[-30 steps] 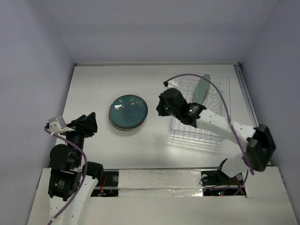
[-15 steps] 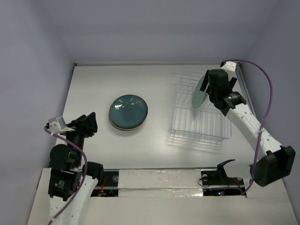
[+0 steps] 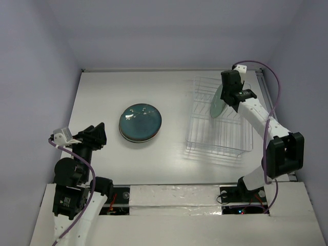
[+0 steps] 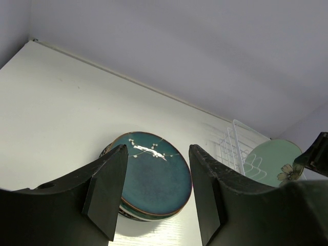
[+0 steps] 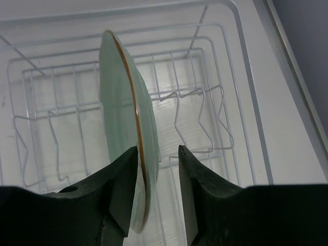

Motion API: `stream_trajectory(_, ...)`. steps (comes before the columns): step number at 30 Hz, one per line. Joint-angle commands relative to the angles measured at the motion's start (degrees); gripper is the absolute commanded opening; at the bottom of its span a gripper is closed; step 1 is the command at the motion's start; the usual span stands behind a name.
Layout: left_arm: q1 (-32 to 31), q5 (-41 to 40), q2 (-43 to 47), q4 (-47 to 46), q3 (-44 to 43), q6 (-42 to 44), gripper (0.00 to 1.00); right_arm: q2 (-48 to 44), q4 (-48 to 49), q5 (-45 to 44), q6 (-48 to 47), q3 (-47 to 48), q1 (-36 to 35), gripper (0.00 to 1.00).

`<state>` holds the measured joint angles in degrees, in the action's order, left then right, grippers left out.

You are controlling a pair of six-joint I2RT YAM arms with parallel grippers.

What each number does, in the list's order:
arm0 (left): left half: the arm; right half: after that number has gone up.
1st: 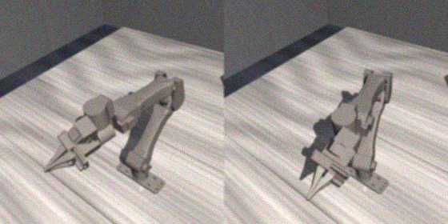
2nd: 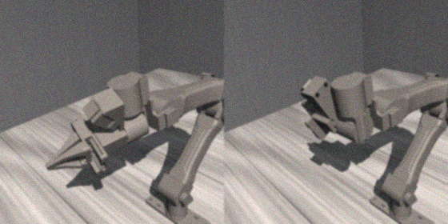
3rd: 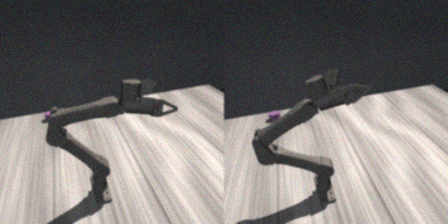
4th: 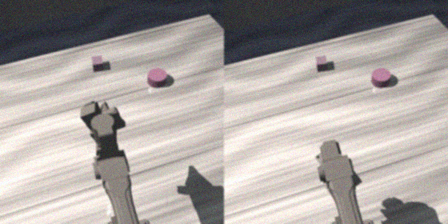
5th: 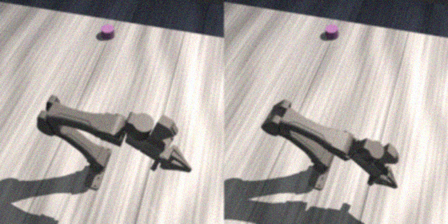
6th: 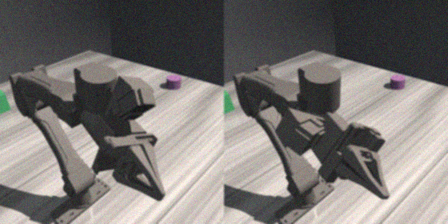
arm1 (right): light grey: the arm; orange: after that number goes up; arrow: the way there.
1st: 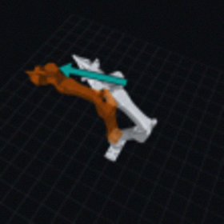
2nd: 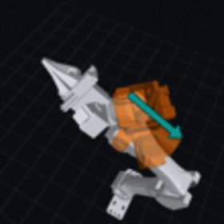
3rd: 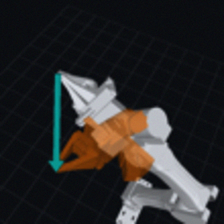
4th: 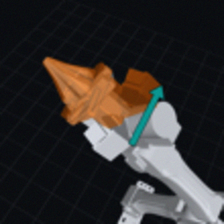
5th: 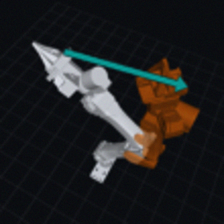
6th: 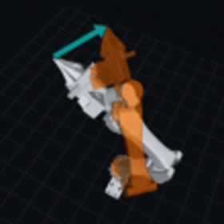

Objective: Unload the plates from the dish rack

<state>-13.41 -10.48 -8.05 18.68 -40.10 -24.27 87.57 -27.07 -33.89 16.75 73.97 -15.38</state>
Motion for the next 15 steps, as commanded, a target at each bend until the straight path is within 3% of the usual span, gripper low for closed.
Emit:
stream_trajectory(1, 0.0, 0.6, 0.3, -2.4, -0.1, 0.2, 0.48, 2.2, 2.0, 0.5, -1.5, 5.2, 0.3, 0.43)
stream_trajectory(10, 0.0, 0.2, 0.7, -2.3, -0.2, 0.4, 0.48, 6.1, 1.7, 2.0, -1.6, 7.0, 1.4, 0.40)
stream_trajectory(11, 0.0, 0.1, 0.8, -2.3, -0.2, 0.4, 0.48, 6.3, 1.5, 1.5, -1.8, 7.1, 1.4, 0.34)
stream_trajectory(12, 0.0, 0.1, 0.8, -2.2, -0.2, 0.4, 0.48, 6.4, 0.9, 1.2, -2.0, 7.3, 1.4, 0.19)
stream_trajectory(15, 0.0, 0.2, 0.7, -2.4, -0.2, 0.4, 0.48, 5.2, 0.1, -0.8, -3.0, 9.1, 1.4, 0.04)
